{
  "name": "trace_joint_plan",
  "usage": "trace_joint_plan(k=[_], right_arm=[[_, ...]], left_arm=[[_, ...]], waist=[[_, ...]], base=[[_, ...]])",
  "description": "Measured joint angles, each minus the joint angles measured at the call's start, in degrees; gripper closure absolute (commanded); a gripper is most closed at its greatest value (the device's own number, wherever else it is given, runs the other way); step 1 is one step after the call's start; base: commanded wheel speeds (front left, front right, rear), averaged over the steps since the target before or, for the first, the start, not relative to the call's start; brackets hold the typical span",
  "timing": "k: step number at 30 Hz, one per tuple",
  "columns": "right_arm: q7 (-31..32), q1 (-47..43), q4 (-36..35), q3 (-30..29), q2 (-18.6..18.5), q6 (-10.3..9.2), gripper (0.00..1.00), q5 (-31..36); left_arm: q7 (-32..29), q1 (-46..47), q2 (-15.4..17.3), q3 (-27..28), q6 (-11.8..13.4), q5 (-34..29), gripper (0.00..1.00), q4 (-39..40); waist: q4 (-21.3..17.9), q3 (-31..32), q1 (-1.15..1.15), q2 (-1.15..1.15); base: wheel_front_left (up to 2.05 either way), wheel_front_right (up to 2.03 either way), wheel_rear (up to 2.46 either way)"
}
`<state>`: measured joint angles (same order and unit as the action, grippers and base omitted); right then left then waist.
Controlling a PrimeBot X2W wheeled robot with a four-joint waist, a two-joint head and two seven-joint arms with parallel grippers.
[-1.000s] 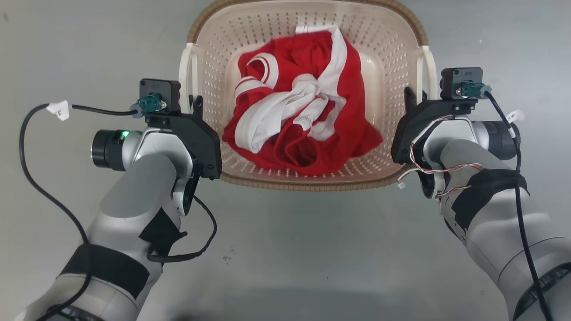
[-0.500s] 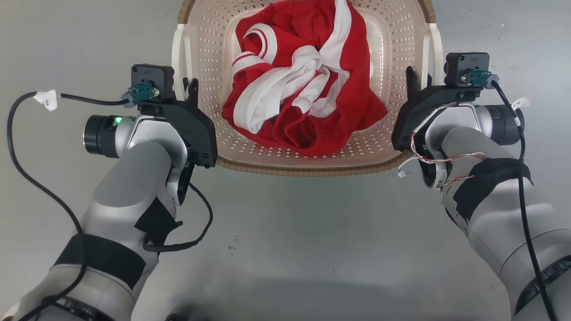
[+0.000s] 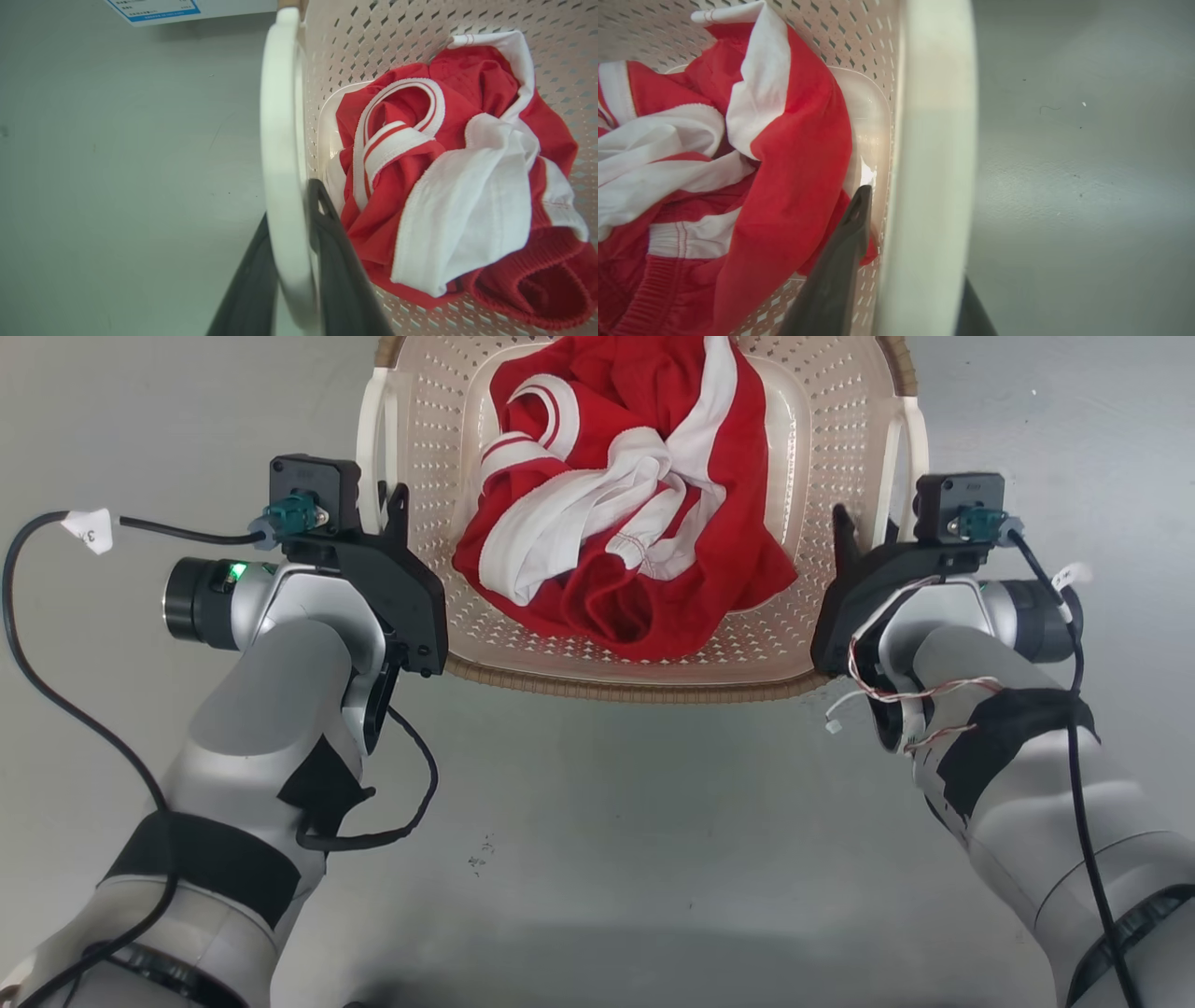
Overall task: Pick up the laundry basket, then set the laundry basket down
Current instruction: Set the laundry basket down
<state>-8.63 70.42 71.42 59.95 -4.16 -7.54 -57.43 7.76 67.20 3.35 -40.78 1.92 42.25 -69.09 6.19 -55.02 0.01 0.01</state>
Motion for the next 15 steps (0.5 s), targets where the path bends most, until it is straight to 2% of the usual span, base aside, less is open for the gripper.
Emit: trace_joint_plan(k=[1,2,4,5,6,7,15], right_arm=[[0.0,-0.4,0.1,0.0,0.1,-0.01,0.0,0.0],[0.0,-0.8,0.2,0.1,0.1,-0.01,0.0,0.0],[0.0,-1.4,0.4,0.1,0.1,-0.01,0.0,0.0],[0.0,-1.5,0.5,0.1,0.1,-0.01,0.0,0.0],[0.0,-1.6,0.5,0.2,0.1,-0.01,0.0,0.0],[-0.1,-1.7,0.5,0.2,0.1,-0.01,0.0,0.0],[-0.5,-2.0,0.6,0.3,0.2,-0.01,0.0,0.0]], left_arm=[[0.0,0.2,-0.1,0.0,0.0,-0.1,0.8,-0.1],[0.1,0.3,-0.1,-0.1,0.0,-0.1,0.59,-0.3],[0.5,0.3,-0.1,-0.1,0.1,-0.1,0.53,-0.8],[0.5,0.3,0.1,-0.1,0.1,-0.1,0.37,-1.0],[0.9,0.3,0.1,-0.1,0.1,-0.1,0.37,-1.1],[1.0,0.3,0.1,-0.1,0.1,-0.1,0.0,-1.2],[2.0,-0.3,0.3,0.0,0.0,-0.1,0.0,-2.1]], waist=[[-0.1,0.1,0.0,0.0],[-0.1,0.2,0.0,0.0],[-0.2,0.6,0.0,0.0],[-0.3,0.9,0.0,0.0],[-0.3,1.1,0.0,0.0],[-0.3,1.4,0.0,0.0],[-0.5,4.0,0.0,0.0]], base=[[0.0,0.0,0.0],[0.0,0.0,0.0],[0.0,0.0,0.0],[0.0,0.0,0.0],[0.0,0.0,0.0],[0.0,0.0,0.0],[0.0,0.0,0.0]])
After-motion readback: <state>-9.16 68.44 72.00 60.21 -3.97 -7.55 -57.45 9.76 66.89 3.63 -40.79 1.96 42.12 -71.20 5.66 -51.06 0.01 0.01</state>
